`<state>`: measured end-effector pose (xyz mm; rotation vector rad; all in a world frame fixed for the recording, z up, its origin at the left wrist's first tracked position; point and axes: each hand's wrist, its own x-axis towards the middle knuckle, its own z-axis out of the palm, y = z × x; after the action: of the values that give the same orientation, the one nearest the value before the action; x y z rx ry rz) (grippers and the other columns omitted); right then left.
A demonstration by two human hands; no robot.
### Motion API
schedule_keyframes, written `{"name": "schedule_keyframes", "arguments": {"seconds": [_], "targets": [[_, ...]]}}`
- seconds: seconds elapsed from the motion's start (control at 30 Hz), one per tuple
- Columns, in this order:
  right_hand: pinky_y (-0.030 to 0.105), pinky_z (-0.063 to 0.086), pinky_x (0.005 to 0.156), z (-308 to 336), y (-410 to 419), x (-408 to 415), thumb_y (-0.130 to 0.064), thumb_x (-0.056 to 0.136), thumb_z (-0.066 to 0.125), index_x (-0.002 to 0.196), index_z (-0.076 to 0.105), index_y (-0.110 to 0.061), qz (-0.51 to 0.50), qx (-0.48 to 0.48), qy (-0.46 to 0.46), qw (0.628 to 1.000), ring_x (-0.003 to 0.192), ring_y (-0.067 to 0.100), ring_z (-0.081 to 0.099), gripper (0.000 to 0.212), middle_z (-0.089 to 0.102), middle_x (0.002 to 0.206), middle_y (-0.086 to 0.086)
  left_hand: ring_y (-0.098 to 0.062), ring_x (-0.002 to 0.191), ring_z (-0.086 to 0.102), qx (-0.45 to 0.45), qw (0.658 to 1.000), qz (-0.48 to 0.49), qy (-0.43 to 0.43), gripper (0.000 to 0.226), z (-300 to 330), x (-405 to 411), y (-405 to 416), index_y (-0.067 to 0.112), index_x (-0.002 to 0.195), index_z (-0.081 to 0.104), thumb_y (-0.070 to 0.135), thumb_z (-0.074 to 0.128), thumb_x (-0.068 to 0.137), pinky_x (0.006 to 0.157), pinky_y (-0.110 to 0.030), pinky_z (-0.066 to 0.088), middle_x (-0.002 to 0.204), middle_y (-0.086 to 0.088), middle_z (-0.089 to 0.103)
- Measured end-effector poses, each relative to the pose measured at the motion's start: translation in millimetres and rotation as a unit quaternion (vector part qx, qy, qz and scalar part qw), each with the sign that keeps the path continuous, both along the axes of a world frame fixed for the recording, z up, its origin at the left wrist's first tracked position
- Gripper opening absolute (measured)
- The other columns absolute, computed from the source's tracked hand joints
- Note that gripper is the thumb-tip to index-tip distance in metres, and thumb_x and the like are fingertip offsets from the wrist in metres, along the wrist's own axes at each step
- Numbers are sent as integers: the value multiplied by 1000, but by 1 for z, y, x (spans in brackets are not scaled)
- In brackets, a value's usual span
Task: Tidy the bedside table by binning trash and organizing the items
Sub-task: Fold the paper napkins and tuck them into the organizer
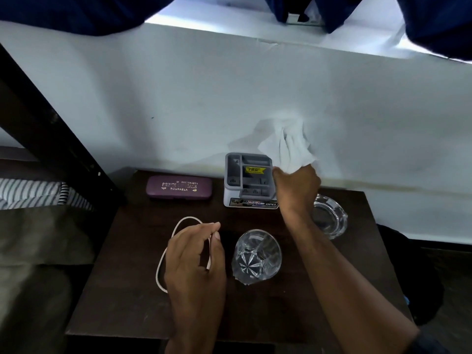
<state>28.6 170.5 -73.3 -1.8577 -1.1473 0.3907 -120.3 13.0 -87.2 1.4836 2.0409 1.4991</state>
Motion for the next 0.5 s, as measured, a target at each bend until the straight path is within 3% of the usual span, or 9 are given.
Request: {"name": "schedule_keyframes", "arguments": {"seconds": [0.07, 0.13, 0.2, 0.27, 0.4, 0.43, 0.5], "targets": [[29, 61, 64, 3, -1, 1, -29, 78, 77, 107, 70, -10, 11, 7, -23, 1000, 79, 20, 72, 36, 74, 92, 4, -7, 99, 61, 3, 1000, -3, 4, 18, 1, 1, 0, 13, 99, 79, 3, 74, 85, 97, -6, 37, 99, 4, 74], [19, 55, 54, 8, -4, 0, -31, 76, 77, 105, 68, -11, -13, 51, -17, 998, 70, 7, 66, 36, 69, 89, -1, -6, 99, 61, 3, 1000, -4, 0, 18, 1, 1, 0, 13, 100, 78, 3, 74, 85, 97, -6, 37, 99, 5, 73], [23, 52, 55, 9, -5, 2, -28, 78, 75, 103, 68, -6, -40, 65, -30, 997, 74, 16, 65, 33, 67, 90, 4, 0, 99, 57, 0, 1000, -3, -11, 18, 1, 0, 1, 14, 99, 78, 4, 73, 86, 95, -3, 35, 99, 8, 72], [28, 50, 62, 4, -5, 4, -25, 80, 73, 104, 68, -2, -27, 15, -66, 997, 85, 28, 67, 33, 69, 93, 9, 3, 98, 56, -9, 1000, -1, -17, 18, 0, -1, 0, 15, 99, 78, 5, 73, 86, 94, -3, 35, 98, 9, 72], [15, 41, 50, 10, -7, 11, -28, 76, 82, 110, 66, -4, 27, -47, -56, 997, 85, 25, 69, 45, 70, 100, 10, 0, 99, 59, -33, 999, 4, -43, 18, 1, -5, -1, 19, 100, 78, 7, 72, 88, 94, -3, 37, 99, 11, 72], [16, 43, 52, 17, -10, 12, -29, 73, 85, 117, 62, -4, 35, -48, -53, 997, 89, 25, 67, 55, 68, 107, 11, 1, 101, 60, -39, 998, 6, -52, 18, 2, -7, -1, 20, 100, 78, 8, 72, 88, 94, -3, 37, 100, 11, 72], [23, 51, 75, 35, -19, 11, -29, 69, 90, 130, 50, -5, 35, -58, -37, 997, 109, 30, 61, 77, 57, 127, 16, -2, 103, 60, -51, 997, 4, -59, 18, 3, -13, -2, 21, 101, 78, 10, 70, 89, 93, -3, 37, 101, 13, 72]]}}
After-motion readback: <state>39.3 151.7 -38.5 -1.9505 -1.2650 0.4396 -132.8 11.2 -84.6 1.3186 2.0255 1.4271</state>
